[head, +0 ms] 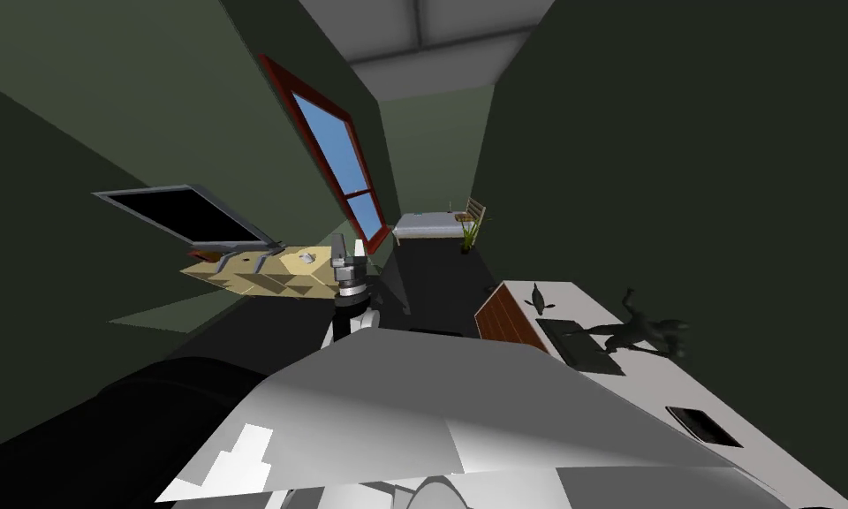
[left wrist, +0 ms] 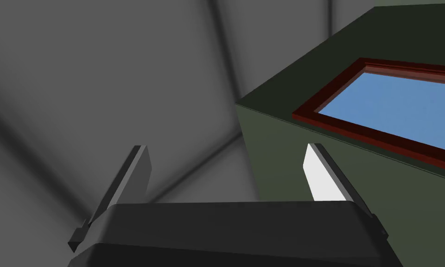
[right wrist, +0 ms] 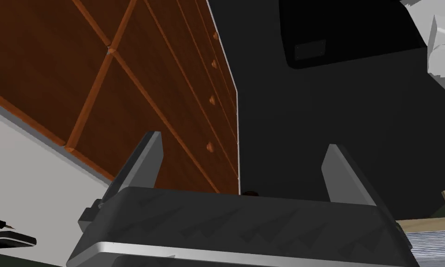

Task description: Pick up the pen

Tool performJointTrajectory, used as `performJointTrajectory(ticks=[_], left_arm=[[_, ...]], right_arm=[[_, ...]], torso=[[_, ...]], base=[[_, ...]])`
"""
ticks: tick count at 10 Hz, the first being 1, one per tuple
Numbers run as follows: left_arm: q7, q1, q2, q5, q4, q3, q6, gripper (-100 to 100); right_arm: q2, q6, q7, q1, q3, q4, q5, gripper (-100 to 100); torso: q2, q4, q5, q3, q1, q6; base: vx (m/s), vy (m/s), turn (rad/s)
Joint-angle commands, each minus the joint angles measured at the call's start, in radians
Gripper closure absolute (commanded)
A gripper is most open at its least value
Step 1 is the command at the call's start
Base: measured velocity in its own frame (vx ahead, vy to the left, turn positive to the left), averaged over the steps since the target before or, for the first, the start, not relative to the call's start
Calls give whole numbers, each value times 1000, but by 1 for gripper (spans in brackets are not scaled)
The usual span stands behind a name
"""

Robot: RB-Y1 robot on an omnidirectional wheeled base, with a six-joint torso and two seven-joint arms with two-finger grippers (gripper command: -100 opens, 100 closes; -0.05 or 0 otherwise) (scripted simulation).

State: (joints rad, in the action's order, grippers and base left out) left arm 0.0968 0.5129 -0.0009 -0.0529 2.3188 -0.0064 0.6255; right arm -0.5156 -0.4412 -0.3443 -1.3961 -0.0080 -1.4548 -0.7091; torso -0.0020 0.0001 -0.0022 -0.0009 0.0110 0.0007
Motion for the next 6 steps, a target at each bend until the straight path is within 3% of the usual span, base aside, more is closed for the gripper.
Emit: performJointTrajectory(ticks=[1, 4, 6], left_arm=[[0, 0, 0, 0, 0, 0, 0, 0], [0, 0, 0, 0, 0, 0, 0, 0], [0, 0, 0, 0, 0, 0, 0, 0]], right_arm=[[-34, 4, 14, -3, 7, 50, -15, -100], [-53, 3, 19, -3, 9, 114, -23, -100], [-84, 0, 31, 3, 15, 182, -35, -100]], torso=[[0, 0, 0, 0, 0, 0], [-1, 0, -1, -1, 2, 0], [-1, 0, 0, -1, 1, 0]], base=[[2, -142, 421], [13, -110, 197], [0, -126, 318]])
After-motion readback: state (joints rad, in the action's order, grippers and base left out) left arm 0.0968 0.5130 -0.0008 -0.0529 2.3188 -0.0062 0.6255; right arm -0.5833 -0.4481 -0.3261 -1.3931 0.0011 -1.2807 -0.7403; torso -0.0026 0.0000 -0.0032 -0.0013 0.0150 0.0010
